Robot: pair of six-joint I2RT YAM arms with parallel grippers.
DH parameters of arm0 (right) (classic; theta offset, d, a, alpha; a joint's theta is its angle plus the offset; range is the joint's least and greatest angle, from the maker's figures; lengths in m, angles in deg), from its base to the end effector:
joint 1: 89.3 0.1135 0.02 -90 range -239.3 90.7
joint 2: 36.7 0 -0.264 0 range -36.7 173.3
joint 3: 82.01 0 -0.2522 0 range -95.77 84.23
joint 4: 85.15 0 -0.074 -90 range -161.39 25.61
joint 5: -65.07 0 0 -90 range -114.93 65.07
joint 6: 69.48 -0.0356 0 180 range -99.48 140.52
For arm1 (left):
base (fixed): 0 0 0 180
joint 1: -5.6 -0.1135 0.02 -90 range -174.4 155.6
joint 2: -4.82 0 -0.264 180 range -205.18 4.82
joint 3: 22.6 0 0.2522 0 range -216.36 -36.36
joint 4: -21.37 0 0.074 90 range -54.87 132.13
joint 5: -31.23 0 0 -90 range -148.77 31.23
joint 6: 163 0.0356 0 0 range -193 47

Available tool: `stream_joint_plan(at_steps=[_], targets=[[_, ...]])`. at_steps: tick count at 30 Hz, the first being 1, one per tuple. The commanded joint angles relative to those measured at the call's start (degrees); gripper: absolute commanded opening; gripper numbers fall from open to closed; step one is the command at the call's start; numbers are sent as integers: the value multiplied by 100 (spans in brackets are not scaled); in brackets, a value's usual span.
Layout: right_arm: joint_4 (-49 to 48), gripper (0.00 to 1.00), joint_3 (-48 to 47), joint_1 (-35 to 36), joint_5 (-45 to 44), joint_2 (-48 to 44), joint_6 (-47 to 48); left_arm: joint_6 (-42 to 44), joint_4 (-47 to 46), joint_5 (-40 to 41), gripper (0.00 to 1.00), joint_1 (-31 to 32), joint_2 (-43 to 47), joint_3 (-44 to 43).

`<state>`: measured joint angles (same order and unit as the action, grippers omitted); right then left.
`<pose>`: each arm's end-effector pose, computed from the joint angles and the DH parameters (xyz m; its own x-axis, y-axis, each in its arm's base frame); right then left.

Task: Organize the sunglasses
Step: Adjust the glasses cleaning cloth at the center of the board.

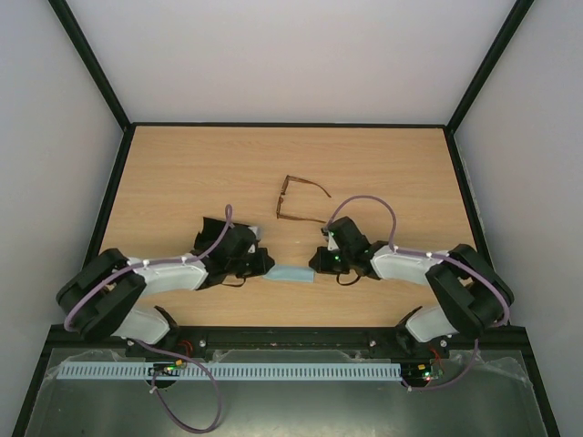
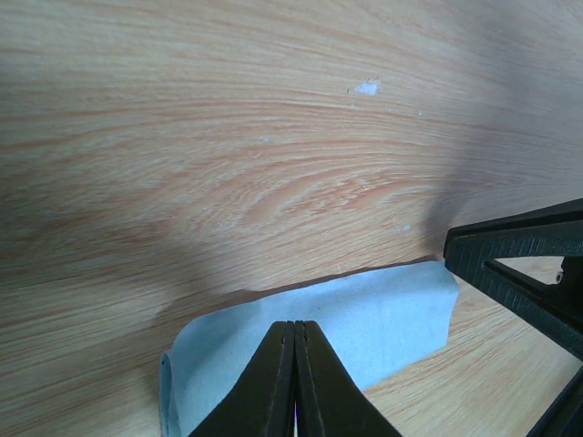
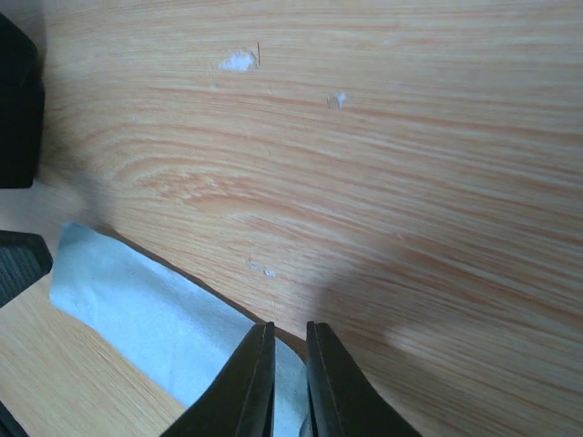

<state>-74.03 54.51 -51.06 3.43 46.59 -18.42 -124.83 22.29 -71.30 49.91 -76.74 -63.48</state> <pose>0.1853 0.1676 0.1324 -0.9644 -0.0558 -0.2584 -0.2233 0.6955 0.6830 0.1762 -0.1828 0.1380 -0.9210 -0.1735 -0.3489 0.1197 0.7263 -0.6769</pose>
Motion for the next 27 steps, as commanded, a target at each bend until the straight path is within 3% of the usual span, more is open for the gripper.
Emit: stream_joint_plan(at_steps=[1,6,12,21,24,27], targets=[[629,13,-283,-27,-434,-355,227,127,486,276,2,-46,375,-71],[987,24,-284,-27,-533,-667,381,88,870,344,5,-43,685,-101],[1143,26,-12,-25,-361,-1118,385,78,1456,481,12,-28,1110,-56],[1248,29,82,-18,-167,-1373,299,134,3187,1348,47,-130,2071,-708],[1386,29,-53,-18,-169,-1281,372,141,3829,1645,54,-228,2262,-955],[1569,29,-152,-18,-179,-1228,385,132,4145,1603,54,-300,2326,-1036]])
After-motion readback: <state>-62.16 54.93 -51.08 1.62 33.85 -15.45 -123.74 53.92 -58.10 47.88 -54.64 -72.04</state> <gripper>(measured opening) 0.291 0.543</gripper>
